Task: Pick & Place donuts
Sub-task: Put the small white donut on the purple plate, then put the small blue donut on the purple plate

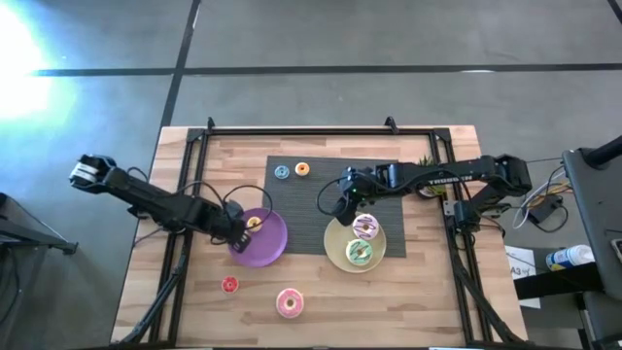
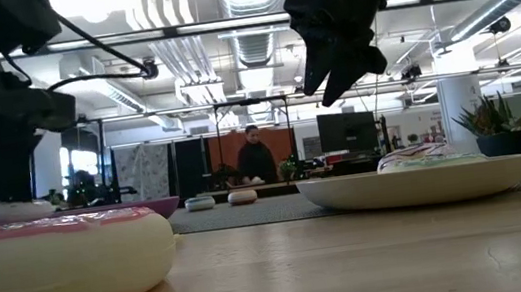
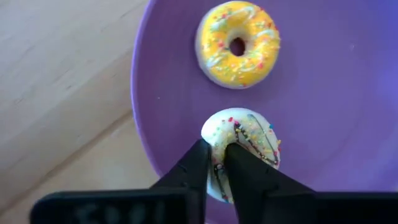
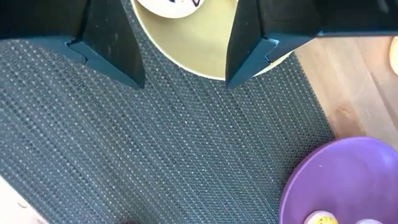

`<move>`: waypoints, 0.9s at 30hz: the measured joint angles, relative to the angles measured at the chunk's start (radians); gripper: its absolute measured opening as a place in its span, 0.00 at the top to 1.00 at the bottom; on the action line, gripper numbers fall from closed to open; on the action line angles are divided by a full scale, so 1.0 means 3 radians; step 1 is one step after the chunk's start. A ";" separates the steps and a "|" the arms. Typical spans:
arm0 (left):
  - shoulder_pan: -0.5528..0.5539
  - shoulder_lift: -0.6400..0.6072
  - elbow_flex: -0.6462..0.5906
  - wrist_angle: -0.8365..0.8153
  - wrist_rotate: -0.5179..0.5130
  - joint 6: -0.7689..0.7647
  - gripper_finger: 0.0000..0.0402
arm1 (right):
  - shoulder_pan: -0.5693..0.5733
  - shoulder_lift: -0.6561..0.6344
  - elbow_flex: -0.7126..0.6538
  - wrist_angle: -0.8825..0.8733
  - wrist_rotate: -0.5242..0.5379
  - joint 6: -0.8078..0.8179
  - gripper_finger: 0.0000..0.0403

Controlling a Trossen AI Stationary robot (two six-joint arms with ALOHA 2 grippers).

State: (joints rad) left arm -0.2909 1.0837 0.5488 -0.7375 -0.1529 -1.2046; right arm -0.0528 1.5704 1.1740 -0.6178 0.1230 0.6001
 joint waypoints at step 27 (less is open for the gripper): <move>0.2678 0.0295 0.0405 0.1145 0.0583 0.1701 0.71 | -0.0001 0.0000 0.0000 0.0010 0.0001 -0.0044 0.47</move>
State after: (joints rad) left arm 0.5126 1.1720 0.6703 -0.3939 0.0221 -0.6943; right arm -0.0532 1.5703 1.1740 -0.6147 0.1234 0.5869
